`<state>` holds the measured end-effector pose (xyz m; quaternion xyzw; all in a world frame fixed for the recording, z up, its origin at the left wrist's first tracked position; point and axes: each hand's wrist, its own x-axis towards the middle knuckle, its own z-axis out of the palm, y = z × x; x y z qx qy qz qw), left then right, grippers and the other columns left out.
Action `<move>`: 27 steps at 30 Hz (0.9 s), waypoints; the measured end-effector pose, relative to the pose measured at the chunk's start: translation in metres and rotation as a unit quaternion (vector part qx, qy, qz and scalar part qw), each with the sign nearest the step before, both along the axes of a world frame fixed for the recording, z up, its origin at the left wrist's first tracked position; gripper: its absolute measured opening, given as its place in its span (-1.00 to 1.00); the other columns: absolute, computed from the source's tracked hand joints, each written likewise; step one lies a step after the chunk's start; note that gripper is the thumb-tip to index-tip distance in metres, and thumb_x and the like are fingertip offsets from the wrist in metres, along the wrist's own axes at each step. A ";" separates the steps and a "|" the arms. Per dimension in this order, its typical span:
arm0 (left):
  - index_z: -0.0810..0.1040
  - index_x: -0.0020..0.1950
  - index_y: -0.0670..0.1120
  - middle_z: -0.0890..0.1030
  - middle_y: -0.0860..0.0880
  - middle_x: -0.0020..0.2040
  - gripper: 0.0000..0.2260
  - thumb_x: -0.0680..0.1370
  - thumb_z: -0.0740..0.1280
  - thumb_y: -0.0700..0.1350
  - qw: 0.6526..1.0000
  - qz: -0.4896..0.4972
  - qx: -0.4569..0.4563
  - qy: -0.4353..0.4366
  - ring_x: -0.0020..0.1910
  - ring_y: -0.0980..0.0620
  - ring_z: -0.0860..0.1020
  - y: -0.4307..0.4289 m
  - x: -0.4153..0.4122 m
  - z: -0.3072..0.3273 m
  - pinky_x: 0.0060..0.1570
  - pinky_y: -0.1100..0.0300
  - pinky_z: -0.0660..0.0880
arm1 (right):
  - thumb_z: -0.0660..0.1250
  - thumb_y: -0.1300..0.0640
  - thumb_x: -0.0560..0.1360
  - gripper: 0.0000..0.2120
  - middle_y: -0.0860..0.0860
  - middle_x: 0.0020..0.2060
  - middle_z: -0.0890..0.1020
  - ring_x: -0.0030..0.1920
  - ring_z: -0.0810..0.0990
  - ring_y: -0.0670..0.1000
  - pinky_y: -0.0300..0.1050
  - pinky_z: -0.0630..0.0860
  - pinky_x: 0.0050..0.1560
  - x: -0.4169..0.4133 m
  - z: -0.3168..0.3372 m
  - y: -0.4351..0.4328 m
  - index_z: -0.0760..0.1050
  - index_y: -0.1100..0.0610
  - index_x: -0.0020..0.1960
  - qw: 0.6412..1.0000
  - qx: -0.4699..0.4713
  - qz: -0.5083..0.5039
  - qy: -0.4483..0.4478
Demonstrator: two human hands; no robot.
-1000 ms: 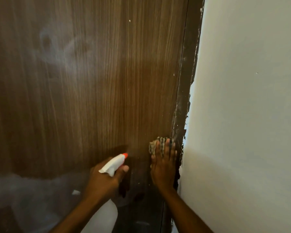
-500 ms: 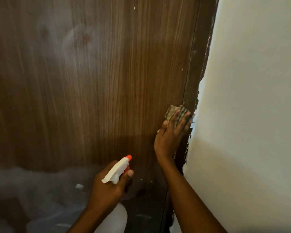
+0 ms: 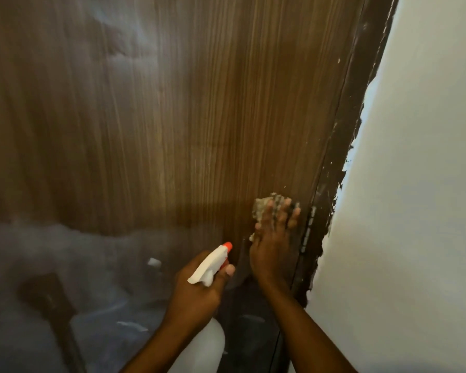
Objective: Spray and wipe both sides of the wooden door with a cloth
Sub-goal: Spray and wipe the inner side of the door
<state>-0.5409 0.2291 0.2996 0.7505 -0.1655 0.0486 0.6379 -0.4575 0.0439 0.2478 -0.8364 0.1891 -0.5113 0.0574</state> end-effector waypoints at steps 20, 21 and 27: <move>0.50 0.01 0.15 0.62 0.30 -0.15 -0.82 0.47 0.39 -0.08 0.980 0.184 -0.032 -0.064 -0.05 0.40 0.54 0.088 -0.006 -0.015 -0.18 0.57 0.42 | 0.24 -0.01 0.62 -0.44 -0.02 0.61 0.05 0.59 0.07 0.18 0.19 0.04 0.53 0.016 -0.084 0.036 0.19 -0.03 0.58 0.888 -0.331 0.307 0.082; 0.46 -0.05 0.20 0.59 0.41 -0.17 -0.79 0.47 0.39 -0.11 0.981 0.182 -0.035 -0.057 -0.07 0.44 0.53 0.096 -0.006 -0.016 -0.20 0.58 0.41 | 0.08 -0.06 0.68 -0.55 -0.02 0.61 0.08 0.57 0.11 0.20 0.22 0.08 0.50 0.012 -0.081 0.030 0.29 -0.01 0.54 0.894 -0.310 0.313 0.086; 0.39 -0.09 0.22 0.52 0.25 -0.16 -0.77 0.46 0.40 -0.07 0.982 0.180 -0.036 -0.053 -0.15 0.34 0.56 0.134 0.009 -0.033 -0.26 0.52 0.46 | 0.16 -0.07 0.59 -0.36 0.20 0.57 -0.06 0.52 0.01 0.39 0.33 -0.06 0.52 0.037 -0.049 0.113 0.01 0.00 0.60 0.987 -0.071 0.144 -0.003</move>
